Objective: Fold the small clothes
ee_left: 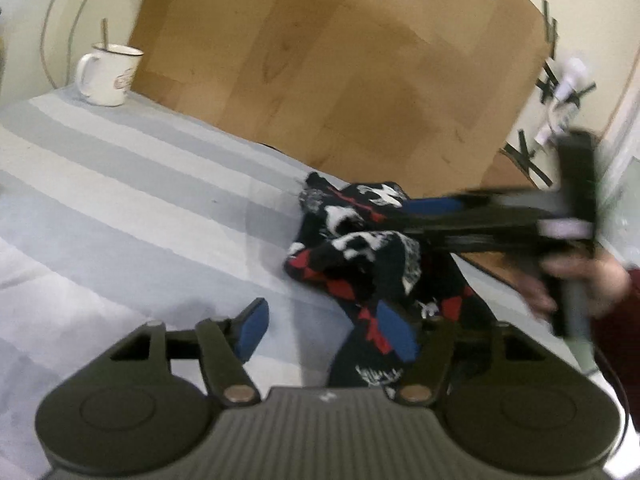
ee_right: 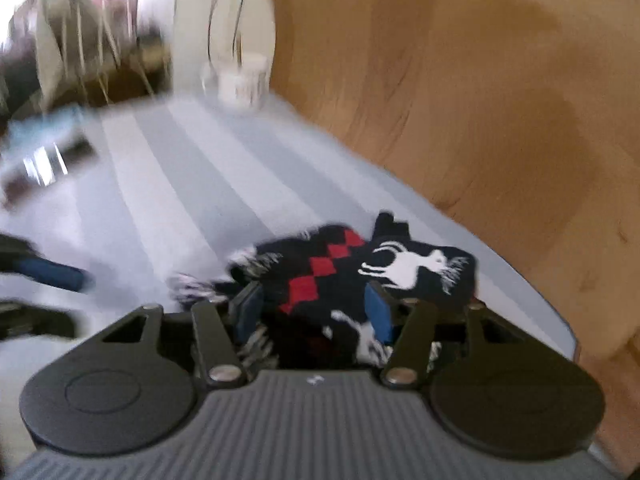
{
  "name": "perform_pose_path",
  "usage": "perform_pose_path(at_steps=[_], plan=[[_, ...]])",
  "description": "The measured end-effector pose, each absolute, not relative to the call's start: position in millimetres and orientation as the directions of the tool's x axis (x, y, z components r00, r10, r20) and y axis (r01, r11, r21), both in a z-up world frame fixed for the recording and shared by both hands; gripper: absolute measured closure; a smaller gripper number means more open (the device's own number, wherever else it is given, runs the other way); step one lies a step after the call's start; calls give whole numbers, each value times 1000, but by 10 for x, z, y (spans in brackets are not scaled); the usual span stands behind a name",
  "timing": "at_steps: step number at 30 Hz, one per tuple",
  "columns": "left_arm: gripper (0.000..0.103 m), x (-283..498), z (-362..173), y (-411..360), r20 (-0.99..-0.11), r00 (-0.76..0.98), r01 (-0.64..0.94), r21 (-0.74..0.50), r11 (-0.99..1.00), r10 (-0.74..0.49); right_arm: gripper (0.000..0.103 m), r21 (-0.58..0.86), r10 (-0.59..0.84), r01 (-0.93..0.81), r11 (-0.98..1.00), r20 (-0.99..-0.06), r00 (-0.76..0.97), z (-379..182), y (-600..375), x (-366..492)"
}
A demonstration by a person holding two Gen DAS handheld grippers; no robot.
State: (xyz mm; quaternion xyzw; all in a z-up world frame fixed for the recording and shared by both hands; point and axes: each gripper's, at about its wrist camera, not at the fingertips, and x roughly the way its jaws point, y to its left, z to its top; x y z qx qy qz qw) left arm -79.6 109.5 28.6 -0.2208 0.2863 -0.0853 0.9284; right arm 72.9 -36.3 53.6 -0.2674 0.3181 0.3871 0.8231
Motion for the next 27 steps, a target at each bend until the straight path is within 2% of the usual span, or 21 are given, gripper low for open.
perform_pose_path(at_steps=[2, 4, 6, 9, 11, 12, 13, 14, 15, 16, 17, 20, 24, 25, 26, 27], plan=[[28, -776, 299, 1038, -495, 817, 48, -452, 891, -295, 52, -180, 436, -813, 554, -769, 468, 420, -277, 851], [25, -745, 316, 959, -489, 817, 72, -440, 895, -306, 59, -164, 438, -814, 557, -775, 456, 418, -309, 880], [25, -695, 315, 852, -494, 808, 97, -425, 900, -321, 59, -150, 472, -819, 554, -754, 457, 517, -315, 841], [25, -611, 286, 694, -504, 793, 131, -408, 904, -342, 25, -102, 549, -854, 510, -726, 414, 653, -355, 678], [27, -538, 235, 603, -525, 782, 128, -392, 911, -336, 27, -180, 506, -842, 508, -729, 461, 580, -261, 630], [29, -495, 199, 569, -540, 774, 122, -385, 915, -331, 30, -204, 466, -832, 516, -748, 473, 495, -206, 660], [36, -461, 168, 543, -557, 765, 113, -380, 918, -324, 51, -191, 447, -828, 526, -767, 461, 418, -171, 712], [53, -430, 133, 521, -574, 754, 104, -375, 921, -319, 68, -160, 444, -830, 534, -783, 436, 369, -176, 761], [66, -409, 107, 516, -588, 744, 101, -372, 923, -318, 78, -143, 445, -823, 550, -784, 433, 363, -203, 794], [86, -390, 80, 521, -605, 733, 91, -367, 926, -312, 81, -128, 461, -805, 579, -763, 453, 423, -240, 811], [88, -381, 61, 544, -612, 729, 83, -368, 926, -308, 81, -100, 493, -788, 608, -731, 473, 538, -358, 824], [88, -393, 80, 625, -601, 727, 96, -389, 916, -332, 82, -16, 547, -700, 714, -611, 573, 1002, -877, 924], [87, -444, 123, 624, -586, 736, 118, -380, 917, -338, 83, 76, 477, -505, 860, -470, 743, 1507, -1986, 1002], [82, -451, 125, 619, -587, 738, 115, -375, 920, -332, 84, 97, 433, -439, 893, -446, 783, 1567, -2313, 983], [69, -452, 132, 619, -587, 738, 116, -374, 920, -332, 84, 111, 383, -373, 921, -427, 819, 1581, -2595, 948], [62, -445, 142, 630, -584, 740, 118, -376, 919, -334, 84, 126, 329, -304, 944, -412, 850, 1577, -2883, 893]])
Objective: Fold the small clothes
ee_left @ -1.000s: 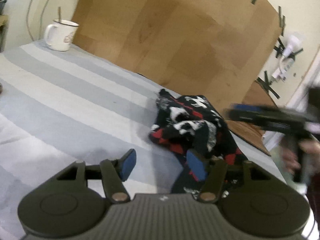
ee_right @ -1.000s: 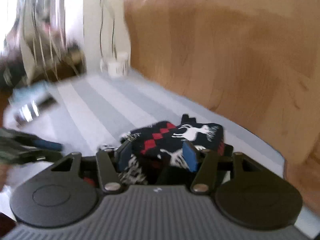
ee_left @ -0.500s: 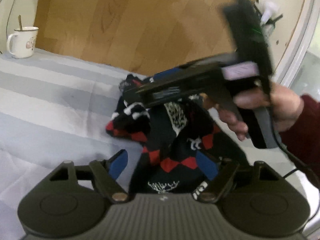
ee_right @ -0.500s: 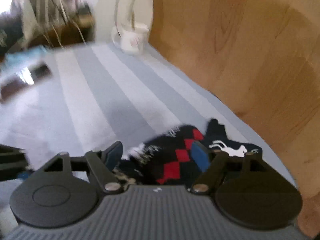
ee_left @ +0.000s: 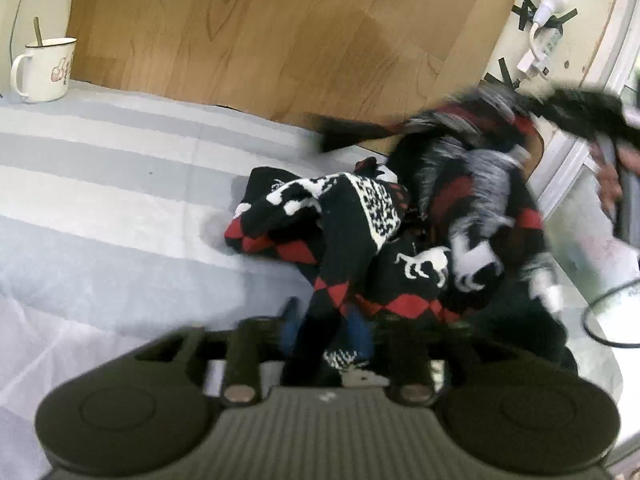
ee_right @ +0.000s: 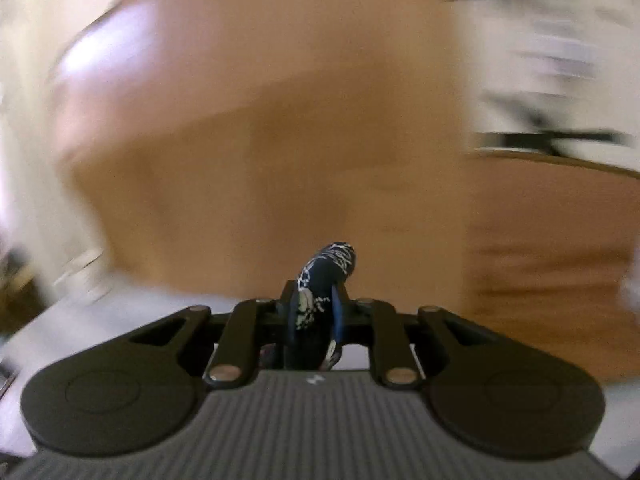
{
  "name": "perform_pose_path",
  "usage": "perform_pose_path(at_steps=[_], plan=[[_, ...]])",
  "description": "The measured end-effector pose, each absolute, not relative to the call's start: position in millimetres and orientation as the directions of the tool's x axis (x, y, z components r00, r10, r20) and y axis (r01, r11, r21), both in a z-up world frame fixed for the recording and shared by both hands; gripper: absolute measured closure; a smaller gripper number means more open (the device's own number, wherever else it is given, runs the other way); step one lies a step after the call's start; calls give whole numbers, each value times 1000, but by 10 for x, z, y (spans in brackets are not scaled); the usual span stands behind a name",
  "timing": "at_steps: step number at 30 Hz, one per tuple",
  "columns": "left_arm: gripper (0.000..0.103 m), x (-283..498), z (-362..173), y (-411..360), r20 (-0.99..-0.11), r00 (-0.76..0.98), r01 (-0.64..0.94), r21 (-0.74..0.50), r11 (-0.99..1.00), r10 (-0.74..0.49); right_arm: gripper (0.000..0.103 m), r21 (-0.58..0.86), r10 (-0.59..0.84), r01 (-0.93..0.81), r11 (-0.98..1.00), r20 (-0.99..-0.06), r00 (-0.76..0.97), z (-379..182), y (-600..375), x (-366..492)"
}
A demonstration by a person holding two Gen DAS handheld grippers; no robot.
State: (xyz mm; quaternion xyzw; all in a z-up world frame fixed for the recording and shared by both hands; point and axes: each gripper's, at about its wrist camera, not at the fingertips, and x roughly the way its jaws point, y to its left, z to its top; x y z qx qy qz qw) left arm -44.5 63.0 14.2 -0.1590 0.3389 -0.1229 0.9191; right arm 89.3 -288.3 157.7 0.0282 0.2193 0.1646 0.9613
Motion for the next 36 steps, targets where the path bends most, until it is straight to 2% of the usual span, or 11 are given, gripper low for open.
perform_pose_path(at_steps=[5, 7, 10, 14, 15, 16, 19, 23, 30, 34, 36], plan=[[36, -294, 297, 941, -551, 774, 63, -424, 903, -313, 84, 218, 99, -9, 976, -408, 907, 1244, -4027, 485], [26, -187, 342, 1090, -542, 780, 22, -476, 879, -313, 99, 171, -33, 115, 979, -422, 906, 1036, -4313, 299], [17, 54, 347, 1223, -540, 777, -23, -536, 844, -322, 92, 149, -195, 297, 943, -475, 858, 647, -4668, 103], [22, 516, 225, 1183, -593, 720, -41, -555, 831, -360, 84, 306, -97, 287, 908, -513, 853, 445, -4869, -91], [26, 599, 174, 1160, -611, 702, -54, -559, 828, -367, 72, 307, -63, 250, 919, -510, 858, 442, -4774, -93], [43, 704, 113, 1122, -627, 680, -63, -566, 822, -380, 57, 295, -30, 207, 933, -509, 860, 448, -4652, -80], [86, 878, 17, 947, -662, 666, -98, -536, 839, -345, 43, 248, 63, 73, 966, -500, 864, 404, -4268, 36], [89, 668, 282, 865, -593, 743, -35, -497, 867, -310, 43, 260, 201, -70, 963, -521, 829, 311, -3744, 156], [86, -458, 1101, 1085, -168, 983, 13, -320, 947, -70, 43, 290, 349, -218, 932, -553, 757, 102, -3068, 319], [49, -540, 897, 1185, -256, 960, -167, -193, 967, 115, 40, 262, 353, -245, 934, -557, 751, -15, -2959, 302], [49, -478, 731, 1302, -351, 927, -218, -214, 952, 133, 40, 275, 365, -248, 929, -559, 745, 11, -2985, 308]])
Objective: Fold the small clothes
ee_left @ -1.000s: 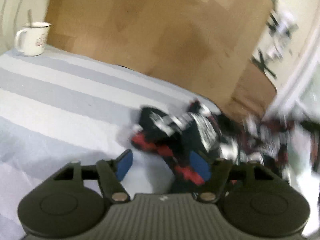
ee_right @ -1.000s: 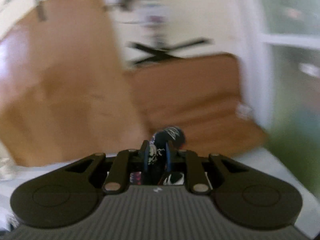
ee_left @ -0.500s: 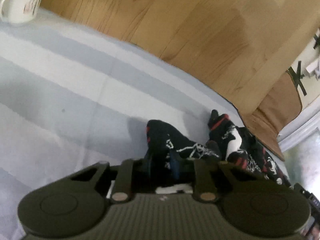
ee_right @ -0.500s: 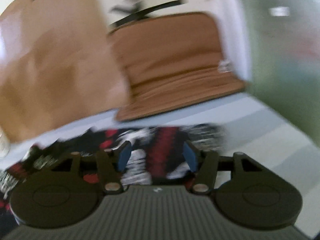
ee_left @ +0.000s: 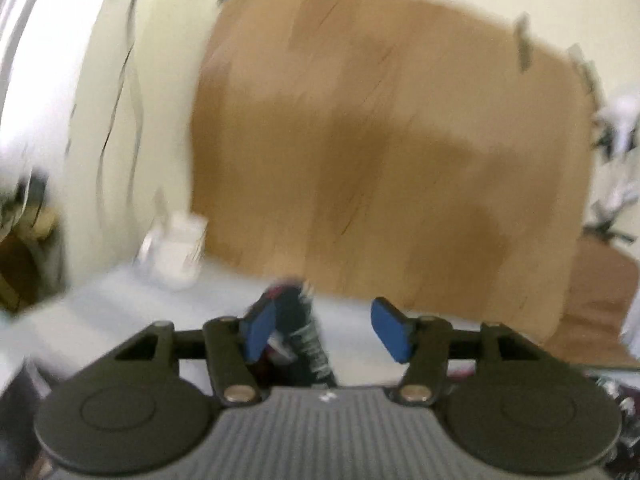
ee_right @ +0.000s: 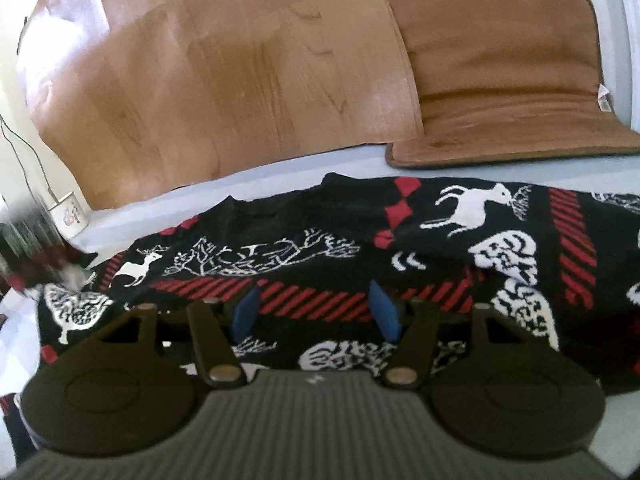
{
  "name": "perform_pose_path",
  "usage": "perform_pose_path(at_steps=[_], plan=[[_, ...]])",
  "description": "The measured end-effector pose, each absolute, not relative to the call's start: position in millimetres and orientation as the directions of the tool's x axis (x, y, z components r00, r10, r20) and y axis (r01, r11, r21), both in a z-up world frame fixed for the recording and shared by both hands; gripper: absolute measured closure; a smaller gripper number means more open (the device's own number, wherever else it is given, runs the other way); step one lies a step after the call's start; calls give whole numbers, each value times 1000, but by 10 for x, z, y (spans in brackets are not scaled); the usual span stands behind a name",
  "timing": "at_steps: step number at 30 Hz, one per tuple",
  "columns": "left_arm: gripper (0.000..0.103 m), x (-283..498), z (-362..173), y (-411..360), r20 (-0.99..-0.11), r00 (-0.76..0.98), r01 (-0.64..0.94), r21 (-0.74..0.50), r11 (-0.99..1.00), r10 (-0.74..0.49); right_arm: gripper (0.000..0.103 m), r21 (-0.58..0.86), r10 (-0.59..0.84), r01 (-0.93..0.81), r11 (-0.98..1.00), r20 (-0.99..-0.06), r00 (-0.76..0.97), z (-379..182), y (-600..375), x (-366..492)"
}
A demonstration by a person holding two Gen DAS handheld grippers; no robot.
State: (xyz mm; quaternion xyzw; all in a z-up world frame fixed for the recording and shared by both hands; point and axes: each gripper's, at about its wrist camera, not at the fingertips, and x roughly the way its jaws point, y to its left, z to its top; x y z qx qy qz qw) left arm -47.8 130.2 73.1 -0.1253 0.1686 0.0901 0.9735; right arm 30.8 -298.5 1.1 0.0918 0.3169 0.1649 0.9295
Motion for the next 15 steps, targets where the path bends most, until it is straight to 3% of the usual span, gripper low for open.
perform_pose_path(at_steps=[2, 5, 6, 8, 12, 14, 15], plan=[[48, -421, 616, 1395, -422, 899, -247, -256, 935, 122, 40, 304, 386, -252, 919, -560, 733, 52, -3049, 329], [43, -287, 622, 1357, -438, 889, -258, -247, 934, 129, 40, 268, 379, -273, 924, -545, 747, 191, -3103, 384], [39, -221, 647, 1294, -434, 892, -244, -220, 944, 130, 40, 233, 366, -283, 931, -542, 757, 248, -3098, 424], [15, -41, 683, 1103, -434, 894, -185, -139, 973, 108, 39, 172, 354, -312, 934, -543, 761, 316, -3043, 560], [12, 500, 533, 551, -513, 858, 4, 27, 1000, 10, 32, 17, 318, -383, 923, -594, 739, 247, -2767, 885], [11, 716, 372, 280, -561, 828, 76, 99, 992, -8, 36, -106, 270, -432, 895, -643, 716, 106, -2604, 1029], [11, 831, 286, 166, -591, 807, 105, 129, 986, -9, 50, -151, 238, -443, 884, -670, 703, 21, -2571, 1104]])
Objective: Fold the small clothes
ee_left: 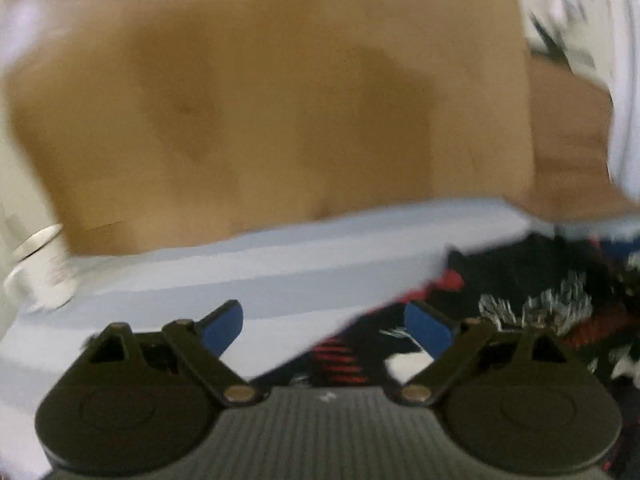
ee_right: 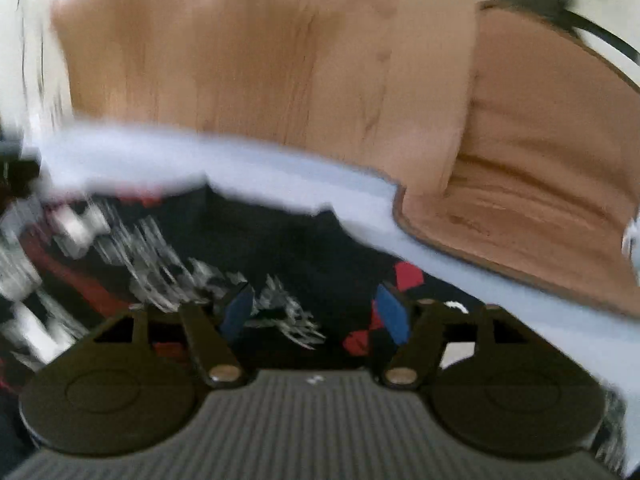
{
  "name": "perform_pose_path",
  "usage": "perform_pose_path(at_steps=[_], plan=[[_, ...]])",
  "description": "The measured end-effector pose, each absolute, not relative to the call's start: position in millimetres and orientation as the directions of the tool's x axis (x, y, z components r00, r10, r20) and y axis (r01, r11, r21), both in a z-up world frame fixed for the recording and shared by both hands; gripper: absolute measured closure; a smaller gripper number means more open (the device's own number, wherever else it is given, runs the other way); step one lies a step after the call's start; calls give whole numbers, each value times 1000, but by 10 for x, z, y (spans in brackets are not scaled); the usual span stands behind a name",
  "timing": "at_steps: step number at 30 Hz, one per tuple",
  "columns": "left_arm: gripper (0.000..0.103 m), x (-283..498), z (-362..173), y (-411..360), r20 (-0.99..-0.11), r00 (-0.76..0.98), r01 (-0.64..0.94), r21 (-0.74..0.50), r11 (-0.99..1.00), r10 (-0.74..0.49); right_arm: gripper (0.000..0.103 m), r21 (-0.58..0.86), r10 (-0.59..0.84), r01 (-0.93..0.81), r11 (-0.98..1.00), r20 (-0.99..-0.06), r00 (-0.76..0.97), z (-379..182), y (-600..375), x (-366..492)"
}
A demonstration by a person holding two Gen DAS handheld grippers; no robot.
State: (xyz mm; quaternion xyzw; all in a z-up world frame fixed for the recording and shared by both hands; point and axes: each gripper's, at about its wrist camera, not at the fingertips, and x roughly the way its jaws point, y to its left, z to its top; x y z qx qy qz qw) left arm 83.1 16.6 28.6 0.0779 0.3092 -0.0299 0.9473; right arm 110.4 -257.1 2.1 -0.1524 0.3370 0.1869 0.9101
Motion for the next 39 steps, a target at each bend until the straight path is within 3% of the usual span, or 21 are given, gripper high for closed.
perform_pose_path(at_steps=[1, 3, 6, 8, 9, 10, 12, 14, 16, 18, 19, 21, 22, 23, 24, 25, 27, 28, 33, 35, 39], plan=[[11, 934, 224, 89, -615, 789, 126, 149, 981, -8, 96, -150, 252, -449, 881, -655, 712, 12, -2614, 1134], [11, 1063, 143, -53, -647, 761, 190, 171, 967, -35, 93, -207, 169, -377, 903, -635, 753, 112, -2784, 1264], [11, 1140, 93, -153, -657, 753, 235, 221, 946, -34, 92, -247, -52, -94, 965, -528, 848, 438, -3413, 1465], [11, 1133, 69, -156, -652, 757, 272, 250, 930, -46, 79, -336, -282, 132, 933, -449, 848, 587, -3832, 1551], [11, 1146, 83, -144, -654, 754, 291, 251, 923, -60, 56, -355, -372, 228, 906, -416, 830, 650, -4011, 1564], [11, 1183, 101, -130, -662, 746, 308, 247, 919, -73, 40, -336, -397, 270, 903, -406, 823, 707, -4147, 1552], [11, 1229, 86, -97, -688, 720, 339, 235, 911, -90, 39, -212, -275, 202, 956, -410, 870, 819, -4247, 1434], [2, 1287, 33, -72, -713, 696, 349, 234, 907, -84, 35, -33, -6, -12, 999, -497, 868, 820, -4156, 1429], [0, 1332, 35, -20, -726, 679, 361, 206, 910, -105, 31, 151, 273, -227, 962, -565, 779, 703, -3926, 1519], [0, 1410, 39, 41, -746, 653, 354, 153, 923, -127, 27, 186, 398, -363, 913, -601, 694, 515, -3539, 1624], [3, 1430, 35, 64, -749, 647, 351, 128, 928, -141, 25, 162, 412, -405, 900, -623, 665, 410, -3353, 1680], [23, 1411, 41, 87, -738, 648, 363, 84, 928, -187, 25, 112, 404, -456, 883, -677, 616, 173, -3021, 1815], [53, 1387, 58, 82, -729, 654, 368, 70, 927, -204, 27, 98, 396, -471, 877, -704, 589, 59, -2891, 1881], [75, 1363, 67, 53, -720, 667, 362, 84, 928, -195, 31, 90, 390, -484, 870, -727, 566, -35, -2803, 1929], [84, 1348, 59, 1, -707, 691, 344, 137, 929, -152, 54, 65, 386, -499, 864, -722, 575, -79, -2737, 1913], [86, 1335, 45, -38, -698, 704, 341, 172, 924, -130, 79, 44, 407, -533, 845, -700, 587, -79, -2673, 1870], [92, 1335, 47, -71, -674, 730, 330, 202, 922, -114, 84, 5, 388, -521, 854, -674, 628, 27, -2570, 1822], [97, 1354, 65, -84, -658, 747, 317, 225, 921, -97, 85, -32, 371, -508, 861, -643, 669, 88, -2548, 1798], [97, 1709, 246, -76, -592, 806, 185, 254, 949, 1, 85, -77, 332, -436, 897, -535, 777, 372, -2497, 2004], [95, 1919, 206, -109, -612, 789, 141, 266, 953, 54, 84, -110, 308, -415, 903, -508, 804, 299, -2362, 2149], [92, 2033, 110, -86, -667, 736, 88, 267, 960, 119, 73, -127, 219, -386, 914, -647, 731, -56, -2207, 2381]])
